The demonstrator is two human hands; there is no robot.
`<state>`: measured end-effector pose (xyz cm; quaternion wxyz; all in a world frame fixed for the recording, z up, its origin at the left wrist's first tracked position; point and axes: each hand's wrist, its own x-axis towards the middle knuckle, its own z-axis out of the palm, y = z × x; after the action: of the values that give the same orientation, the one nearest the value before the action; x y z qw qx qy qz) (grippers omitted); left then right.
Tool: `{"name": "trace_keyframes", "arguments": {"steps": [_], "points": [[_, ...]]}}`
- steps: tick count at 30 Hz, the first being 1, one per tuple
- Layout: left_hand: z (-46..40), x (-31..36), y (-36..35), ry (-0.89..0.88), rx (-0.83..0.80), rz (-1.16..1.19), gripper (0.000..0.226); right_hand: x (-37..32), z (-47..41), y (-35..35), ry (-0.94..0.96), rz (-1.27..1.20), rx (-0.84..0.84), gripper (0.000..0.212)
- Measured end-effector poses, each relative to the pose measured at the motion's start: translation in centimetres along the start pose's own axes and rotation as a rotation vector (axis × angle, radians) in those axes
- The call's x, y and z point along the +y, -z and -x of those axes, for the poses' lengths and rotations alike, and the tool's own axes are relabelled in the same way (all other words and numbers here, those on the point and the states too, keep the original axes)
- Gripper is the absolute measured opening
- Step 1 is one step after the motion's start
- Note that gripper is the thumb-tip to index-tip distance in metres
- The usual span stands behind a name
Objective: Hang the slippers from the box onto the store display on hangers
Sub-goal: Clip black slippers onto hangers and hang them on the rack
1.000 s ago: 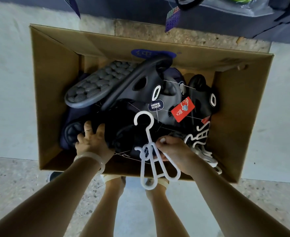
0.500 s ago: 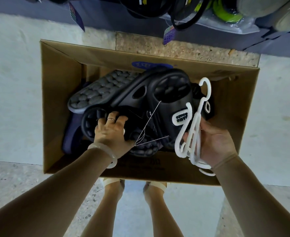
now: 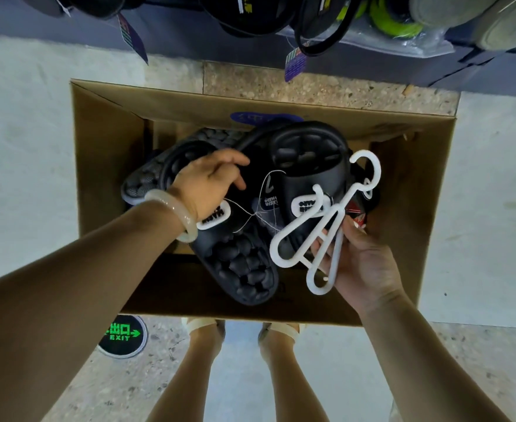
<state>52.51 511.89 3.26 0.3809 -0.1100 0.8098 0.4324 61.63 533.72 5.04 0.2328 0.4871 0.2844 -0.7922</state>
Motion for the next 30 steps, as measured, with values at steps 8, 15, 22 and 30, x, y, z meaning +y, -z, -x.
{"name": "trace_keyframes", "arguments": {"steps": [8, 15, 22, 30], "points": [[-0.8, 1.3, -1.3, -0.099, -0.12, -0.261, 0.045, 1.3, -2.4, -1.2, -0.053, 0.204, -0.018, 0.014], [-2.7, 1.8, -3.3, -0.152, -0.177, -0.456, 0.042, 1.9, -3.4, 0.2, 0.032, 0.543, 0.084, 0.014], [-3.8, 2.0, -2.9, -0.073, -0.195, -0.393, 0.046, 0.7, -4.1, 0.8, 0.016, 0.774, -0.011, 0.016], [-3.1, 1.9, -3.4, -0.082, -0.234, -0.356, 0.052, 0.8, -4.3, 0.8, 0.031, 0.988, 0.009, 0.012]]}}
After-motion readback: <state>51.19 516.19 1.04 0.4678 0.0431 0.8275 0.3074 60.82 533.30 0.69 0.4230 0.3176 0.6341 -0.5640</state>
